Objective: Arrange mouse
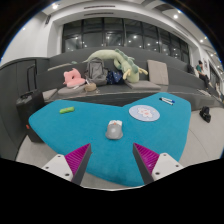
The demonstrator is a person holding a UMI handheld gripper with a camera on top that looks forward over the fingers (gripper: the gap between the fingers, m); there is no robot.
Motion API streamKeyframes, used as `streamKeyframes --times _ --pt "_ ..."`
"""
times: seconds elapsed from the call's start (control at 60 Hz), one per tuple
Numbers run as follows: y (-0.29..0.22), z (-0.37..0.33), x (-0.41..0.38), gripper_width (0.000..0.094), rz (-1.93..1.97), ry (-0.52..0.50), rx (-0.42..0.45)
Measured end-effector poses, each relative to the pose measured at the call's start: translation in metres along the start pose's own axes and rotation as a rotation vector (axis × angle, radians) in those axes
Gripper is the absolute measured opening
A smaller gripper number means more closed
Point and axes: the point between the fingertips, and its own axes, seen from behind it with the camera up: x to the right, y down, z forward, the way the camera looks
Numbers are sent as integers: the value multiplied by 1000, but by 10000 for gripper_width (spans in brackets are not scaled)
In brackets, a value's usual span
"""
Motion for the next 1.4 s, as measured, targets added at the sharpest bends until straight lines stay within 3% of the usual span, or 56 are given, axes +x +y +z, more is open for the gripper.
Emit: streamKeyframes --times 0.433,0.8,1.2,1.25,1.3,1.317,1.4 --pt "-1 97 18 850 -23 32 16" --pt "-2 181 26 847 -20 67 -49" --pt "-6 221 25 840 5 75 -125" --pt "-7 222 24 807 1 68 -120" --pt "-8 225 17 542 -2 40 -119" --pt "-7 225 16 501 -1 36 -121" --pt "-7 225 16 431 -15 34 -121"
